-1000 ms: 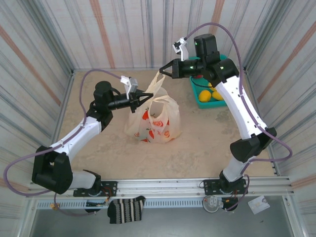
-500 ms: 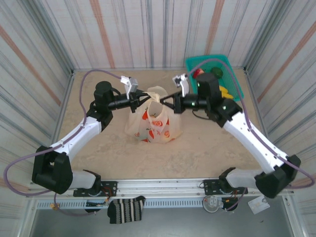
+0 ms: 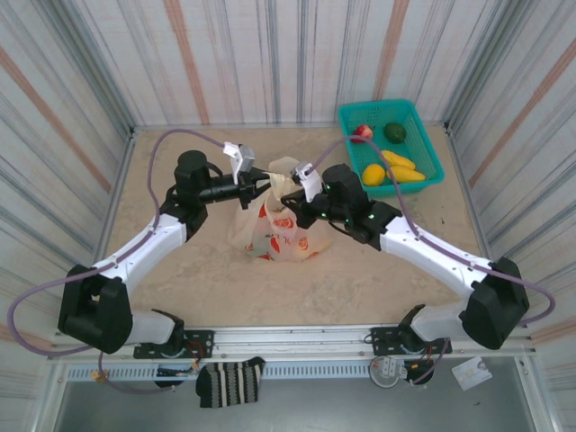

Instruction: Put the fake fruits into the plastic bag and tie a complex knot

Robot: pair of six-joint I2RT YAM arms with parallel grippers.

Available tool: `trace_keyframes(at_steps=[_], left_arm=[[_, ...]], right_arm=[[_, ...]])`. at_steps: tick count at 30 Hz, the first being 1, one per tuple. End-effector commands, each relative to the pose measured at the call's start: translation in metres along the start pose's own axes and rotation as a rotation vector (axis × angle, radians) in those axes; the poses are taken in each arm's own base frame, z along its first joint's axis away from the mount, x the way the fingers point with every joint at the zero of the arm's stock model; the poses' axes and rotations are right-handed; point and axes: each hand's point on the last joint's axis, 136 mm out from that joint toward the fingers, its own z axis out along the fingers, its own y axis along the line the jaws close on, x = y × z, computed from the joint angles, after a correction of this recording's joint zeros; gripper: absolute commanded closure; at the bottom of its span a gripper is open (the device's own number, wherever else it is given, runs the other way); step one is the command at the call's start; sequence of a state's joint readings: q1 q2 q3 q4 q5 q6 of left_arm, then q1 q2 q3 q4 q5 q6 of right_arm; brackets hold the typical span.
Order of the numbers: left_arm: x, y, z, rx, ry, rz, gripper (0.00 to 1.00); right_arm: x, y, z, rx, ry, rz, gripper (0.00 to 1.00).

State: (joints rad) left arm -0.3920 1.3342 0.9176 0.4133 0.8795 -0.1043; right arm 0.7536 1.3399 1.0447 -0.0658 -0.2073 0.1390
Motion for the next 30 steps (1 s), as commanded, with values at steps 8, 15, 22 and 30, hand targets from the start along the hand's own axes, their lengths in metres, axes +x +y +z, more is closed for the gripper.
trace_keyframes(at_steps=[8, 15, 22, 30], left_arm=[[-0.012, 0.006, -0.003, -0.048, -0.016, 0.027, 0.82], [-0.014, 0.005, -0.004, -0.046, -0.021, 0.027, 0.81], [-0.018, -0.002, -0.005, -0.01, -0.04, 0.049, 0.73], [-0.023, -0.005, -0.009, 0.013, -0.071, 0.067, 0.6]], right_arm=[[-0.027, -0.042, -0.004, 0.203, -0.117, 0.023, 1.0], [-0.025, -0.052, -0.01, 0.19, -0.128, 0.097, 1.0], [-0.019, -0.043, -0.004, 0.13, -0.097, 0.119, 1.0], [-0.017, -0.039, 0.0, 0.1, -0.078, 0.133, 1.0]])
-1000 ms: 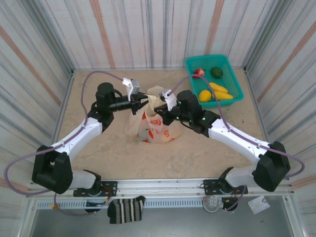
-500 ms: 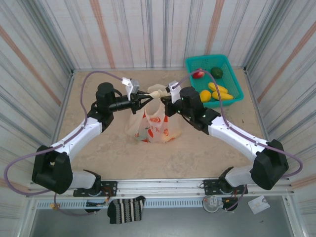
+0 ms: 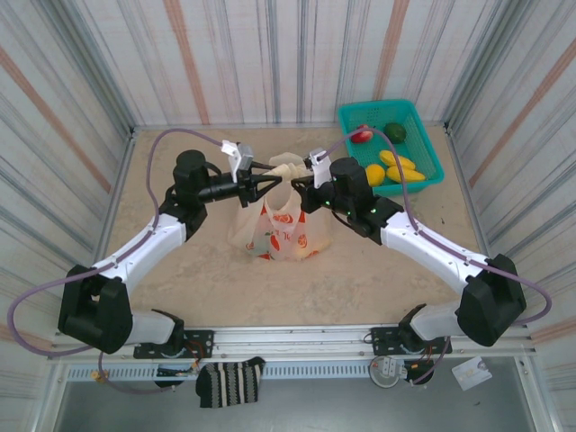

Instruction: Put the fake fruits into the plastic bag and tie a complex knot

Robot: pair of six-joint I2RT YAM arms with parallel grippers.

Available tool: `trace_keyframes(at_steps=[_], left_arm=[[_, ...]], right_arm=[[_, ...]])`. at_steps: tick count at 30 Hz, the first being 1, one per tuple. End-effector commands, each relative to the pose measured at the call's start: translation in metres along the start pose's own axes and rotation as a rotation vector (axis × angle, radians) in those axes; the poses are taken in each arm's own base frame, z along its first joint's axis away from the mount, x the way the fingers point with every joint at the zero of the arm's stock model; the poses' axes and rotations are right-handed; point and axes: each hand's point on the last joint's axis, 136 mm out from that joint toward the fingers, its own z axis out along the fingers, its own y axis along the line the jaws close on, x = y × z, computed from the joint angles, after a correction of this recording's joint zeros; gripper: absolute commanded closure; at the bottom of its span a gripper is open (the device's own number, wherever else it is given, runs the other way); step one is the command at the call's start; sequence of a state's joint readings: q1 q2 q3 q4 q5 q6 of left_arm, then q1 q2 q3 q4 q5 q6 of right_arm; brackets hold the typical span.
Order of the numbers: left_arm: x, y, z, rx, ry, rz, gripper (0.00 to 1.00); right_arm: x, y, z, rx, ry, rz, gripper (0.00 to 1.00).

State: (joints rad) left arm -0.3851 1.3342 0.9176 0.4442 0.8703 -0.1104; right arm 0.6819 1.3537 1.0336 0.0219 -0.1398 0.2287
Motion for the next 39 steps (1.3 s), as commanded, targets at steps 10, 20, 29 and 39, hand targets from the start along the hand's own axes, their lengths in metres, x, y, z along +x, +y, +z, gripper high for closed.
trace_keyframes(at_steps=[10, 20, 29, 39], left_arm=[[-0.011, 0.004, -0.003, -0.004, -0.038, 0.02, 0.47], [-0.001, 0.011, 0.003, -0.026, 0.007, 0.024, 0.54], [0.002, 0.013, 0.004, -0.048, 0.028, 0.038, 0.87], [-0.002, -0.001, -0.001, -0.054, 0.036, 0.146, 1.0]], right_arm=[[0.012, 0.019, 0.009, -0.076, 0.055, 0.011, 1.0], [0.004, 0.026, 0.012, -0.087, 0.039, 0.002, 1.0], [0.005, 0.035, 0.018, -0.108, 0.051, -0.006, 1.0], [-0.014, 0.056, -0.055, -0.232, 0.111, -0.157, 0.5]])
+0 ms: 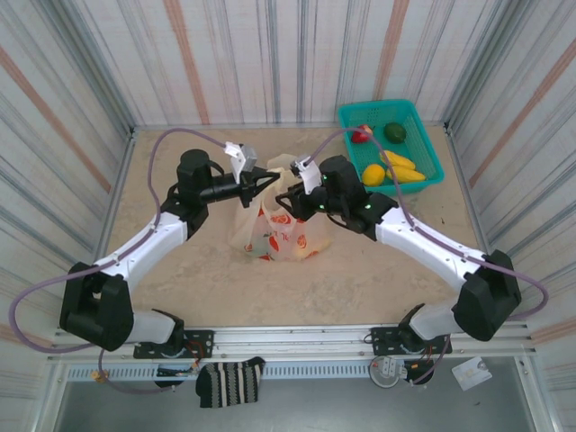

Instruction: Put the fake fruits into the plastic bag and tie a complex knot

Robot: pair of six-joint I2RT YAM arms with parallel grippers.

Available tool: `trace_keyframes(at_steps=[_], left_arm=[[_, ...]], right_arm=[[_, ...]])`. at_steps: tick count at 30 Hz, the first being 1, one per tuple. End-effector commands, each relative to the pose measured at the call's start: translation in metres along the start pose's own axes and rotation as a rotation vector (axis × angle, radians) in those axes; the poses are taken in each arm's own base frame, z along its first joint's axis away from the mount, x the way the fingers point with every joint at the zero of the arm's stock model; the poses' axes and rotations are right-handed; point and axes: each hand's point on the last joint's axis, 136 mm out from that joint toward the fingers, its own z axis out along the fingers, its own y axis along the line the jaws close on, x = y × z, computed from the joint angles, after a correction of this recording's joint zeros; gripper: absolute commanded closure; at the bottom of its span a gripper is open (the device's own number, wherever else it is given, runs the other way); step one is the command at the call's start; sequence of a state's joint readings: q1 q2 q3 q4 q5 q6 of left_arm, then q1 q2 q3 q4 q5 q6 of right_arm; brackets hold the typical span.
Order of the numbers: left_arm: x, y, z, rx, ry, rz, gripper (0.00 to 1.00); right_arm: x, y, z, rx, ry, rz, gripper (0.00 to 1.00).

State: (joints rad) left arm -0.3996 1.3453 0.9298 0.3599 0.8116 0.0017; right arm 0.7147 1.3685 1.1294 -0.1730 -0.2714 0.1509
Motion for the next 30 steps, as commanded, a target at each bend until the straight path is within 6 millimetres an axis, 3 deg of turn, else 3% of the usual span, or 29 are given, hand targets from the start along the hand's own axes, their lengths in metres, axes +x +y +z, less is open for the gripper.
trace_keyframes(at_steps=[1, 4, 7, 11, 17, 24, 30], left_arm=[[-0.017, -0.01, -0.007, -0.007, -0.021, 0.103, 1.0], [-0.021, -0.015, -0.008, 0.0, -0.027, 0.128, 1.0], [-0.02, -0.019, -0.009, 0.004, -0.022, 0.157, 1.0], [-0.019, -0.024, -0.01, 0.013, -0.024, 0.193, 1.0], [-0.016, -0.037, -0.011, 0.036, -0.028, 0.269, 1.0], [-0.016, -0.04, -0.011, 0.042, -0.023, 0.279, 1.0], [-0.018, -0.042, -0.012, 0.058, -0.028, 0.28, 1.0]], right_arm=[[-0.028, 0.03, -0.064, -0.098, -0.033, -0.131, 0.5], [-0.043, 0.034, -0.096, -0.093, -0.087, -0.224, 0.52], [-0.047, 0.015, -0.102, 0.007, -0.113, -0.355, 0.6], [-0.042, 0.003, -0.086, -0.003, -0.055, -0.558, 0.64], [-0.037, -0.006, -0.06, -0.076, 0.01, -0.809, 0.51], [-0.031, 0.002, -0.038, -0.196, 0.076, -0.888, 0.5], [-0.024, -0.009, -0.021, -0.16, 0.126, -0.965, 0.56]])
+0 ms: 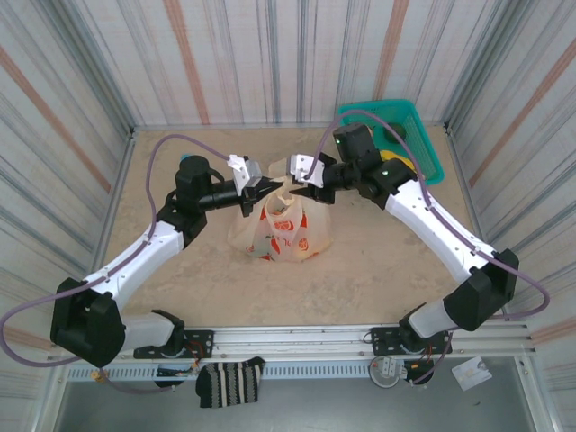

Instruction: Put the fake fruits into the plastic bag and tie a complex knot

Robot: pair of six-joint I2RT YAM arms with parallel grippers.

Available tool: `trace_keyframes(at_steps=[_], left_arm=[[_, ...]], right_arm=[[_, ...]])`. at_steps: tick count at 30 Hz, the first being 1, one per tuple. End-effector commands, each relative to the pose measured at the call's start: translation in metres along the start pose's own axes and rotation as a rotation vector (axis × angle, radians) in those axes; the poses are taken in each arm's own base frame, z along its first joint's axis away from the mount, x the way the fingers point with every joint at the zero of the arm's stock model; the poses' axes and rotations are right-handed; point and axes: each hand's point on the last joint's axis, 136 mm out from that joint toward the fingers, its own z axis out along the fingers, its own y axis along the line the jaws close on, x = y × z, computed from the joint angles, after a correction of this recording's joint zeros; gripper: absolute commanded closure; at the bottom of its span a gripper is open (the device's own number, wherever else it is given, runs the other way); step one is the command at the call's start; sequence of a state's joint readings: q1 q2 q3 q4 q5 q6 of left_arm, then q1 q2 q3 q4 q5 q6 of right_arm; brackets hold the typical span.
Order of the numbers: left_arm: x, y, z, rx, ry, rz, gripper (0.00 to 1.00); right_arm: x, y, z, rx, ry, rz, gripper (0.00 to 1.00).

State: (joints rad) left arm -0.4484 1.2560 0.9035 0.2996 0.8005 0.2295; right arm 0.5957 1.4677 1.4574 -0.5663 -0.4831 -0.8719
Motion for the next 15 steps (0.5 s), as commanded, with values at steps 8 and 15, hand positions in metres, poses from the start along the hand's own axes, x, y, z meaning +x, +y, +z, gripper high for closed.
trace_keyframes(at_steps=[8, 15], left_arm=[[-0.014, -0.011, -0.005, 0.033, -0.025, 0.043, 1.0], [-0.014, -0.01, -0.005, 0.029, -0.022, 0.044, 1.0]], right_arm=[[0.011, -0.013, 0.02, 0.014, 0.078, -0.112, 0.69], [0.001, -0.015, 0.018, 0.001, 0.059, -0.112, 0.85]])
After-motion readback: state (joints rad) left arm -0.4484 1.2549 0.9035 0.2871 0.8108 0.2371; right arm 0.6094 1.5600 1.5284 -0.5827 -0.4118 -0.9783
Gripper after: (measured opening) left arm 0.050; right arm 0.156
